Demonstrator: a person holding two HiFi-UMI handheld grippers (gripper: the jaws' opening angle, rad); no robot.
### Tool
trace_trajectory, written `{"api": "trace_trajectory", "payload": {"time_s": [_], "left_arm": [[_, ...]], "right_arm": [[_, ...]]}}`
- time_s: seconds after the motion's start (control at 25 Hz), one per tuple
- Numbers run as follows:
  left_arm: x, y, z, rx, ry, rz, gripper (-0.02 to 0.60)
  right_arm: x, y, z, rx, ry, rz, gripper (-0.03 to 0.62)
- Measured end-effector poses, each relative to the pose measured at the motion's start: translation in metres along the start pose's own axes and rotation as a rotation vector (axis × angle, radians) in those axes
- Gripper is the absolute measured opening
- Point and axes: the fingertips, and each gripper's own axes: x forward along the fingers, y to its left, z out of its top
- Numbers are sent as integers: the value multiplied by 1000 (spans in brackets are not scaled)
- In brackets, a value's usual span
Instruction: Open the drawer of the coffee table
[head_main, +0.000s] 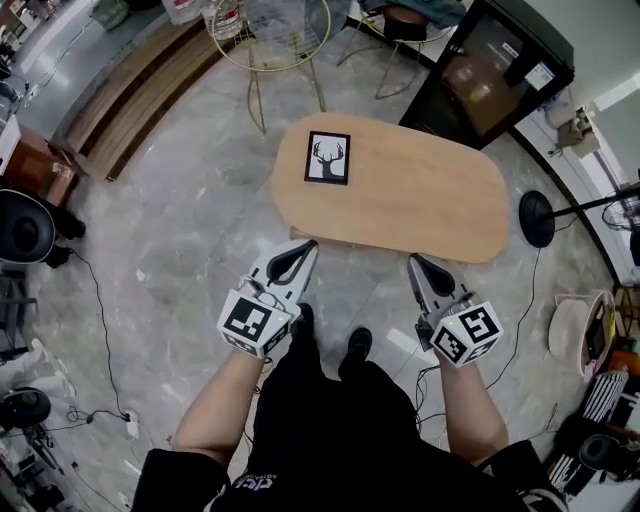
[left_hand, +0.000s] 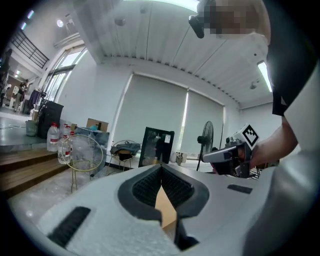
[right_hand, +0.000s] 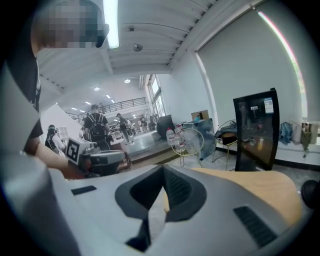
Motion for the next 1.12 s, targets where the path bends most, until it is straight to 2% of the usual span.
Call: {"api": "trace_trajectory", "payload": {"time_s": [0.2, 0.36, 0.52, 0.76, 0.96, 1.12], "left_arm": [[-4, 36, -30, 8, 36, -9, 9], [-11, 46, -43, 44, 27, 31, 9], [-8, 44, -78, 19, 56, 69, 9], [12, 53, -170, 33, 102, 105, 9], [24, 78, -262, 49, 153, 149, 9], [39, 95, -334, 62, 182, 154, 9]], "right_arm": [[39, 16, -15, 24, 10, 18, 6], [45, 16, -32, 22, 16, 30, 6], [39, 0, -69, 11, -3, 10, 8], [51, -37, -172, 3, 10, 10, 31], [74, -75, -277, 58, 44, -42, 67], [93, -100, -345, 76, 51, -68, 104]]}}
